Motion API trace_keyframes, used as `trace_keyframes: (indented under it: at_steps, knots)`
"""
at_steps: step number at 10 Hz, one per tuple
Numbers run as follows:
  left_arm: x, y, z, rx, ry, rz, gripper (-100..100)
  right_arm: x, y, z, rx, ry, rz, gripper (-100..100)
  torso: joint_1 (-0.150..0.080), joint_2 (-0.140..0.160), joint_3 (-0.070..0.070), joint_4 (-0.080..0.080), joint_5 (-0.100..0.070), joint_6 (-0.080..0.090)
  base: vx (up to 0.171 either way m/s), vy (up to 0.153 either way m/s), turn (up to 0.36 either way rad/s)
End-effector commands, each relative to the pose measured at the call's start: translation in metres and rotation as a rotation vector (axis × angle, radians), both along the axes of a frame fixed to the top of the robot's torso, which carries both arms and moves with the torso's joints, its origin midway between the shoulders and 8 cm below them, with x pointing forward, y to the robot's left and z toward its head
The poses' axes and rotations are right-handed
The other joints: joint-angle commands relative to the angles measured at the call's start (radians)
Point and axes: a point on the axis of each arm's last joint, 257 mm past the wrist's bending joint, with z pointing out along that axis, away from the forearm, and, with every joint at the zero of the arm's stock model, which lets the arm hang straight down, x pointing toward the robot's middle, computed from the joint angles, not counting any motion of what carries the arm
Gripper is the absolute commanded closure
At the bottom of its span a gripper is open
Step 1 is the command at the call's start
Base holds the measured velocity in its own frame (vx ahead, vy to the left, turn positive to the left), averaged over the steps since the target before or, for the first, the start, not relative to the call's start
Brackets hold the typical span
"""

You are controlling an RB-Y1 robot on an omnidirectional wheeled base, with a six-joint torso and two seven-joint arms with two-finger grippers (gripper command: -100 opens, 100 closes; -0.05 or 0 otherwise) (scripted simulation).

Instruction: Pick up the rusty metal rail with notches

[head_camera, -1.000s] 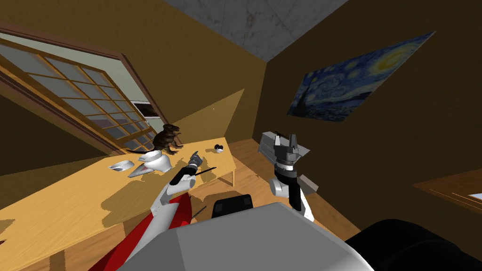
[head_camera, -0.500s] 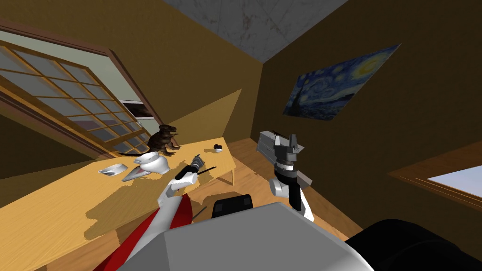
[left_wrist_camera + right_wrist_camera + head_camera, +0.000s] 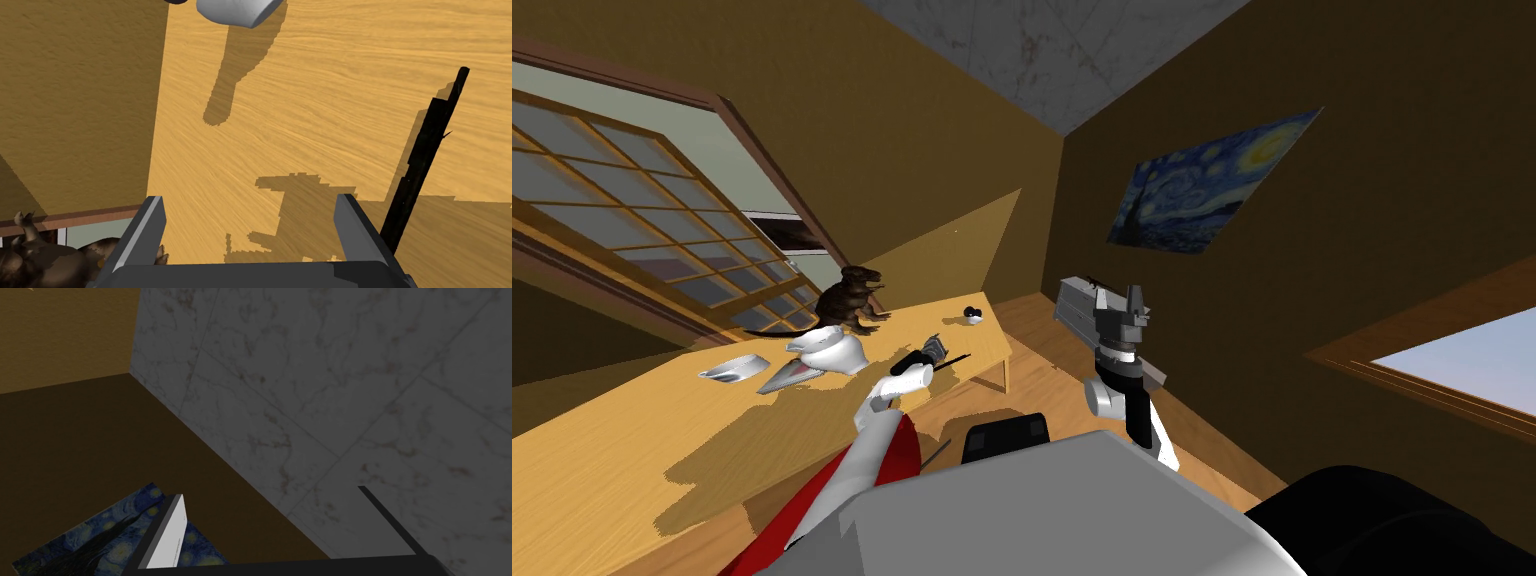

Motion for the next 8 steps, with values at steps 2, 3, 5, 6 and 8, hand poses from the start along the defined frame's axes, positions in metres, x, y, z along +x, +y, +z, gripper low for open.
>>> trace_keyframes:
  at_steps: [2, 3, 5, 6, 8]
  knots:
    - [-0.004, 0.000, -0.025, -0.026, 0.091, 0.008, -100, 0.000, 0.000, 0.000, 0.000, 0.000, 0.000, 0, 0.000, 0.000, 0.000, 0.000, 0.000, 0.000, -0.020, 0.030, -0.095]
    - [-0.004, 0.001, -0.035, -0.041, 0.132, 0.014, -100, 0.000, 0.000, 0.000, 0.000, 0.000, 0.000, 0, 0.000, 0.000, 0.000, 0.000, 0.000, 0.000, -0.024, 0.031, -0.125]
    - [-0.010, 0.002, -0.054, -0.060, 0.200, 0.020, -100, 0.000, 0.000, 0.000, 0.000, 0.000, 0.000, 0, 0.000, -0.001, 0.000, 0.000, 0.000, 0.000, -0.014, 0.025, -0.082]
    - [-0.015, 0.001, -0.059, -0.064, 0.225, 0.020, -100, 0.000, 0.000, 0.000, 0.000, 0.000, 0.000, 0, 0.000, -0.001, -0.001, 0.000, 0.000, 0.000, -0.009, 0.024, -0.062]
    - [-0.022, 0.001, -0.075, -0.082, 0.290, 0.026, -100, 0.000, 0.000, 0.000, 0.000, 0.000, 0.000, 0, 0.000, -0.001, -0.001, 0.000, 0.000, 0.000, -0.011, 0.028, -0.093]
